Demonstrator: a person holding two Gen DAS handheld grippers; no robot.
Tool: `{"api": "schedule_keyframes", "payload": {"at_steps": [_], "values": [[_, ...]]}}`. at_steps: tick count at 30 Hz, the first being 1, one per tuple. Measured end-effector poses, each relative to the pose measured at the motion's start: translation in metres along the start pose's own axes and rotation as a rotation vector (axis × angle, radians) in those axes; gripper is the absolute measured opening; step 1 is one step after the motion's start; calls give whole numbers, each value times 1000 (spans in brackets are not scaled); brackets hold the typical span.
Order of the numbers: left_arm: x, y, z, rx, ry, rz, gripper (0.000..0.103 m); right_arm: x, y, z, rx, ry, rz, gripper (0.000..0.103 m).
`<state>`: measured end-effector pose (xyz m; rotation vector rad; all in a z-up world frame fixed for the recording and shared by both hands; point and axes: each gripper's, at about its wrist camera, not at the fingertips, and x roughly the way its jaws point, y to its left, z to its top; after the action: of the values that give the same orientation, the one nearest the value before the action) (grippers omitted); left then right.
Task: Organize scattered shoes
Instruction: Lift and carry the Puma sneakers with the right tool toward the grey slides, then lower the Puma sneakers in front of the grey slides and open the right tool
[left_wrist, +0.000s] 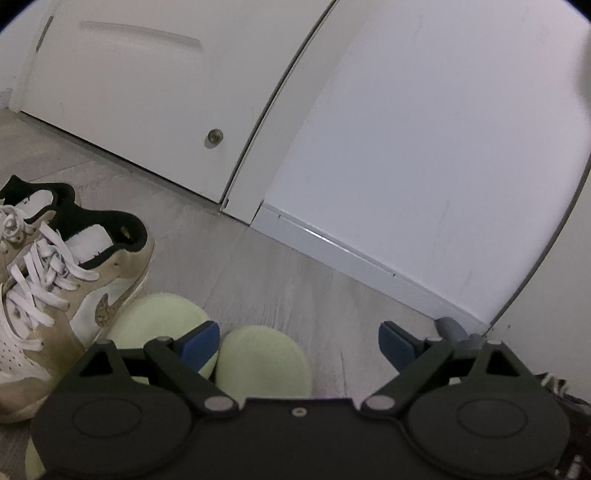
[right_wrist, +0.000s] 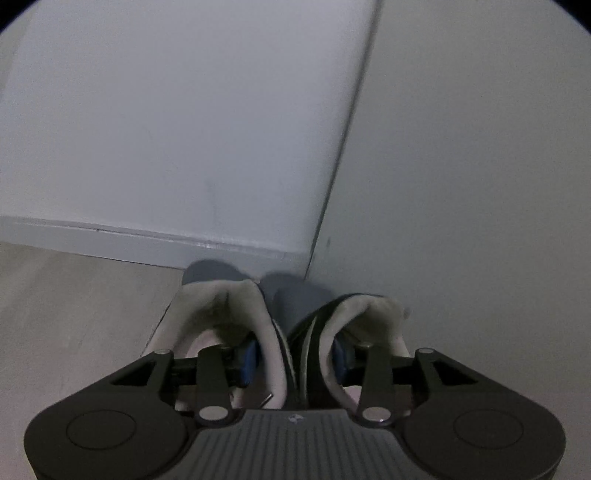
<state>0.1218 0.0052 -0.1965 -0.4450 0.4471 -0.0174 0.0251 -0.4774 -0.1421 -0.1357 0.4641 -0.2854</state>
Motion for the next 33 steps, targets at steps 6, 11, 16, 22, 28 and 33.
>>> {"api": "schedule_keyframes", "payload": {"at_steps": [6,11,16,22,28,33], "values": [[11,2,-1,-10,27,11,94,10,-2,-11,40,52,46,38],[16,-2,-3,24,44,6,94,-3,-20,-13,83,66,57,39],[16,-5,-5,48,48,6,94,22,-11,-18,25,183,86,45],[15,-1,-5,21,49,19,94,54,-13,-17,-5,304,134,73],[15,-2,-4,25,57,19,94,42,-27,-16,66,347,202,88],[15,-3,-4,28,56,17,94,39,-33,2,84,280,115,90]]}}
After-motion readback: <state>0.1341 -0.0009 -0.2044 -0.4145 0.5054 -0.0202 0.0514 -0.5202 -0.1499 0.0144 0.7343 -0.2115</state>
